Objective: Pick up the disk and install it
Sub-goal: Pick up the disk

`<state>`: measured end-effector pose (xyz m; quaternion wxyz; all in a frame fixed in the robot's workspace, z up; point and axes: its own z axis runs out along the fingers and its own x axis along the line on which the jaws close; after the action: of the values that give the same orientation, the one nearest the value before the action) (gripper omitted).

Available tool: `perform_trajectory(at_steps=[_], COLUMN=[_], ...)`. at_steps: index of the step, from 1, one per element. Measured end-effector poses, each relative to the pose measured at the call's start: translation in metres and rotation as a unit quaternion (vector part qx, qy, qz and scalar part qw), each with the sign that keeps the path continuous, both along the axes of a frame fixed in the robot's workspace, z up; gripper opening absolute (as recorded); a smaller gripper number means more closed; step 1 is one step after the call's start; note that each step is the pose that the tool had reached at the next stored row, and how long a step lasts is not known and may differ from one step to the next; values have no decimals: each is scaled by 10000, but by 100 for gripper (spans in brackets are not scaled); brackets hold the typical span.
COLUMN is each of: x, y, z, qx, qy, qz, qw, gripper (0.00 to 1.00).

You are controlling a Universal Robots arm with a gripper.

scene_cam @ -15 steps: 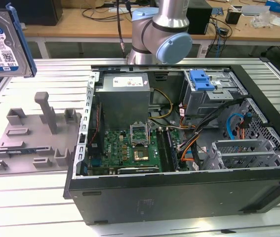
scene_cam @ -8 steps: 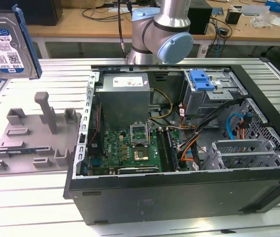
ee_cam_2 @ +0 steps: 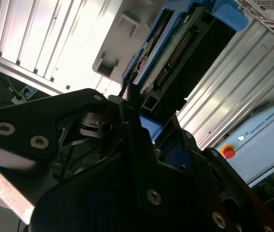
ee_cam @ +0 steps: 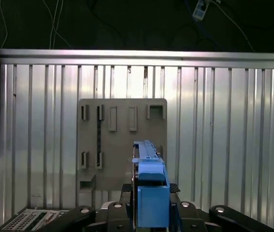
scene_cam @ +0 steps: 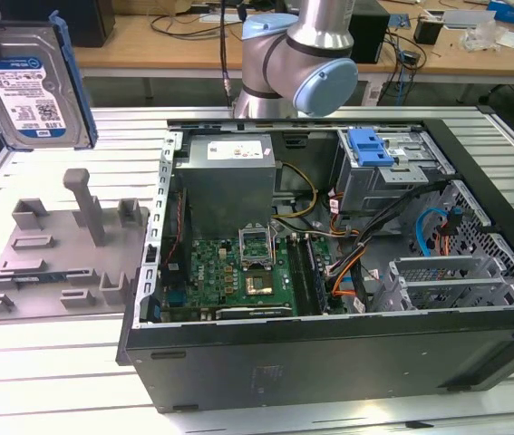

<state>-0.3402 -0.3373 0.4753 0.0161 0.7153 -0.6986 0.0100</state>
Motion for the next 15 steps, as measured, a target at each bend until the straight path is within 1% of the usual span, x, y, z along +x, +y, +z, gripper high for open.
perform_trajectory(at_steps=[1,4,10,13,15], x=[33,207,412,522,612], y=[-11,-68,-139,-183,-223], z=[2,36,90,105,114], qx=[0,0,0,0,2], qy=[0,1,0,0,0], qz=[-1,-1,-1,0,-2], qw=[10000,10000,10000,10000,10000], gripper=[37,37,37,37,37])
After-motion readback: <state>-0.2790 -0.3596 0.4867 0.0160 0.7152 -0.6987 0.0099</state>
